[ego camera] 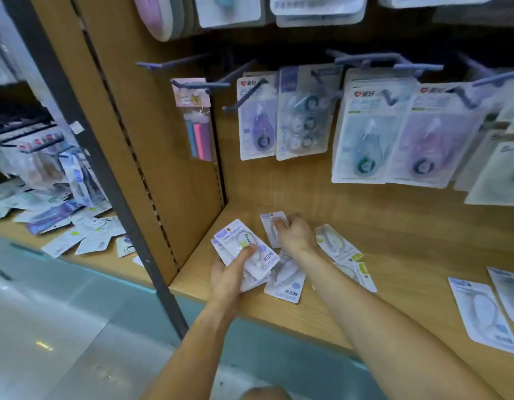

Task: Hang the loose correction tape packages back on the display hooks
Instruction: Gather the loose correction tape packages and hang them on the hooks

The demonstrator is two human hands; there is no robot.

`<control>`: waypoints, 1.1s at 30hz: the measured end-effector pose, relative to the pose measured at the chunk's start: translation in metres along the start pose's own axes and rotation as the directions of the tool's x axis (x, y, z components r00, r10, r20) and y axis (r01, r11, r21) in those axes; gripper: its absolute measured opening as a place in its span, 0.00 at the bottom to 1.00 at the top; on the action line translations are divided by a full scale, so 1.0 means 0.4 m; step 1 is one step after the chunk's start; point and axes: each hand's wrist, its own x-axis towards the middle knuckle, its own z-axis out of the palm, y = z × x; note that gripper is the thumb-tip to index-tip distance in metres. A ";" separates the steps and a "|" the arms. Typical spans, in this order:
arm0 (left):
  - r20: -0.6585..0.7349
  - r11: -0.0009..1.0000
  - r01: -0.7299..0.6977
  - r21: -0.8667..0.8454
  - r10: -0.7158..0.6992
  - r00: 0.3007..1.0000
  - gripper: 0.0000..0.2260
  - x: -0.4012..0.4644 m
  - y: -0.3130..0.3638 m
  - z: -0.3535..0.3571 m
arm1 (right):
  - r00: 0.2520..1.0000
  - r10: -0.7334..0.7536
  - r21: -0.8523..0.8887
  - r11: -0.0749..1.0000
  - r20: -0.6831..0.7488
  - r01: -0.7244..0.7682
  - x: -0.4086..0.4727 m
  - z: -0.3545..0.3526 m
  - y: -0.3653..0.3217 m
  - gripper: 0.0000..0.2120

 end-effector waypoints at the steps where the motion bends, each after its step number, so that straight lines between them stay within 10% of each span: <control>1: 0.002 1.000 -0.011 -0.010 0.011 1.000 0.16 0.018 0.003 -0.022 | 0.999 0.017 -0.108 0.994 -0.029 -0.020 0.033 0.020 0.002 0.18; 7: 0.042 0.998 -0.054 -0.039 0.056 0.998 0.23 0.059 -0.007 -0.075 | 0.980 0.200 -0.242 0.950 -0.009 -0.196 0.135 0.089 0.011 0.25; 11: 0.070 0.998 -0.059 -0.034 0.061 0.996 0.24 0.054 -0.001 -0.079 | 0.971 0.234 0.223 0.950 -0.044 -0.219 0.112 0.040 -0.017 0.11; 14: 0.061 0.998 -0.054 -0.040 0.057 0.997 0.25 0.039 0.015 -0.076 | 0.966 0.259 0.620 0.760 -0.015 -0.195 0.015 -0.041 -0.034 0.11; 20: 0.252 0.994 -0.023 0.108 -0.005 0.968 0.26 -0.115 0.005 0.064 | 0.970 0.190 0.865 0.450 0.149 -0.221 -0.321 -0.286 0.048 0.16; 27: 0.491 0.955 0.061 0.289 -0.203 0.847 0.24 -0.315 -0.164 0.386 | 0.947 0.308 0.764 0.632 -0.091 -0.132 -0.517 -0.492 0.291 0.08; 33: 0.550 0.957 0.153 0.245 -0.267 0.791 0.19 -0.373 -0.241 0.494 | 0.932 0.359 0.829 0.535 -0.046 -0.165 -0.510 -0.579 0.431 0.12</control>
